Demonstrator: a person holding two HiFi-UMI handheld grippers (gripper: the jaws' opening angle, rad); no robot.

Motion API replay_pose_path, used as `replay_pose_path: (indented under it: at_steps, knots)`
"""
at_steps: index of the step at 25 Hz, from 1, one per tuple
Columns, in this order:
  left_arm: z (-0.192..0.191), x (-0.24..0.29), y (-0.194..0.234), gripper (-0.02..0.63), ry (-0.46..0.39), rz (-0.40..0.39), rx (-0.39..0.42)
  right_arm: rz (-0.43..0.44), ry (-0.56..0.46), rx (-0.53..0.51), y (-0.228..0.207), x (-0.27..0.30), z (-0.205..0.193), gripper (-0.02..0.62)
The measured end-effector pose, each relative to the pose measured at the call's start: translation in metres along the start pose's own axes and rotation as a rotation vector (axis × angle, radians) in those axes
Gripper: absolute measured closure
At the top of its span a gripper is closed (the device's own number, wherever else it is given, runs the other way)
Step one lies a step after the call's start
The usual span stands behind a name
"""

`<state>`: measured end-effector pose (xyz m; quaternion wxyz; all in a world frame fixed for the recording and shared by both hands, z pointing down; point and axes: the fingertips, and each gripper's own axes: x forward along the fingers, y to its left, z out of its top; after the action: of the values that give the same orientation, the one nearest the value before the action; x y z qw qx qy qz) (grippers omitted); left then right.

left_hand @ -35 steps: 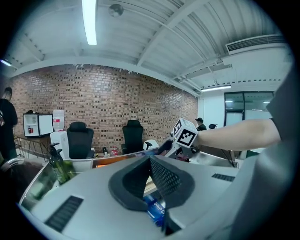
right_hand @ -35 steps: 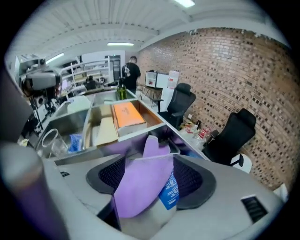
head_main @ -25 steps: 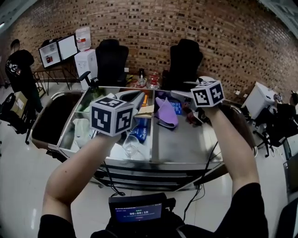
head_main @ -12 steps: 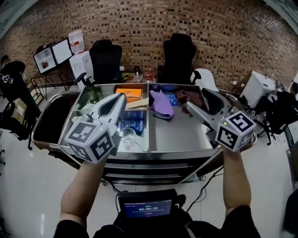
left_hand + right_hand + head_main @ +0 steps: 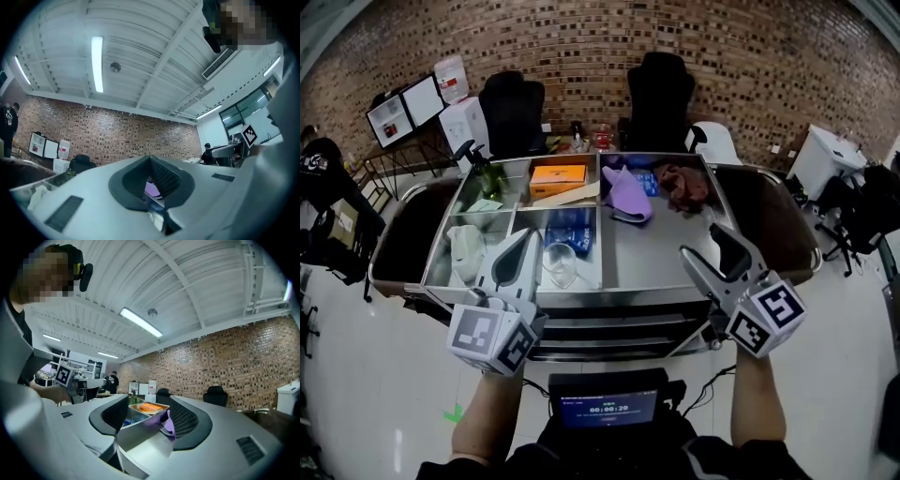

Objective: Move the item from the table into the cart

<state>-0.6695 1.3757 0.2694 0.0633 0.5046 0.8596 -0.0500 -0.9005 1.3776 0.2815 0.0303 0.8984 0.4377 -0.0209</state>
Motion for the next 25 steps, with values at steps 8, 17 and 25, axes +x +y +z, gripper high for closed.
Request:
replay_pose_path:
  at_steps: [8,17,25]
  knots:
    - [-0.055,-0.015,-0.016,0.615,0.063,-0.009,0.010,-0.039,0.006,0.064,0.007,-0.020,-0.044,0.480]
    - [-0.092,-0.026,-0.032,0.615,0.092,-0.038,0.031,-0.097,-0.008,0.087,0.008,-0.034,-0.062,0.607]
    - [-0.099,-0.028,-0.030,0.615,0.093,-0.036,0.024,-0.138,-0.031,0.081,0.017,-0.039,-0.076,0.609]
